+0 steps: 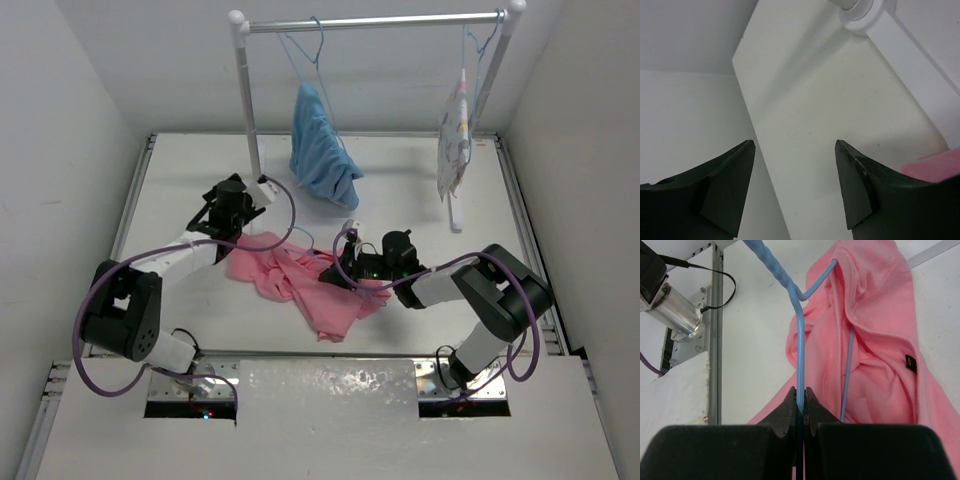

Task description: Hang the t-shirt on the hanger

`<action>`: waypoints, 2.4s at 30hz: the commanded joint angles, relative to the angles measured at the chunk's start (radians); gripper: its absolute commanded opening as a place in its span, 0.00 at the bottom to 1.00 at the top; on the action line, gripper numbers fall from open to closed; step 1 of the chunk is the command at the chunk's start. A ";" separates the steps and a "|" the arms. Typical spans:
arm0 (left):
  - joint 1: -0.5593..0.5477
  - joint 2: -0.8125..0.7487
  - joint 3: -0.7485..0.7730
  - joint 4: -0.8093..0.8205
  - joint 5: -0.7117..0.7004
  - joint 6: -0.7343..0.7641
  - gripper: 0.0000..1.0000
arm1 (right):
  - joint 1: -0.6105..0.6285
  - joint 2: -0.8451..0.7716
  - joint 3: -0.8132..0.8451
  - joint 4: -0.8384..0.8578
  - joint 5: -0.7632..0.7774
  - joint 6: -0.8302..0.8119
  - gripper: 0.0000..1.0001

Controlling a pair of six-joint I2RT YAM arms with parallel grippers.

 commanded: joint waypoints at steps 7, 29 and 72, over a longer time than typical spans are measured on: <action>0.214 -0.069 0.137 -0.246 0.668 -0.152 0.49 | -0.006 0.004 0.007 0.071 -0.022 0.010 0.00; 0.058 0.052 0.011 -0.246 1.111 0.238 0.42 | -0.005 -0.055 0.011 0.014 -0.028 -0.006 0.00; 0.003 -0.258 -0.147 -0.363 1.084 0.403 0.00 | 0.089 -0.287 0.161 -0.642 0.807 0.046 0.25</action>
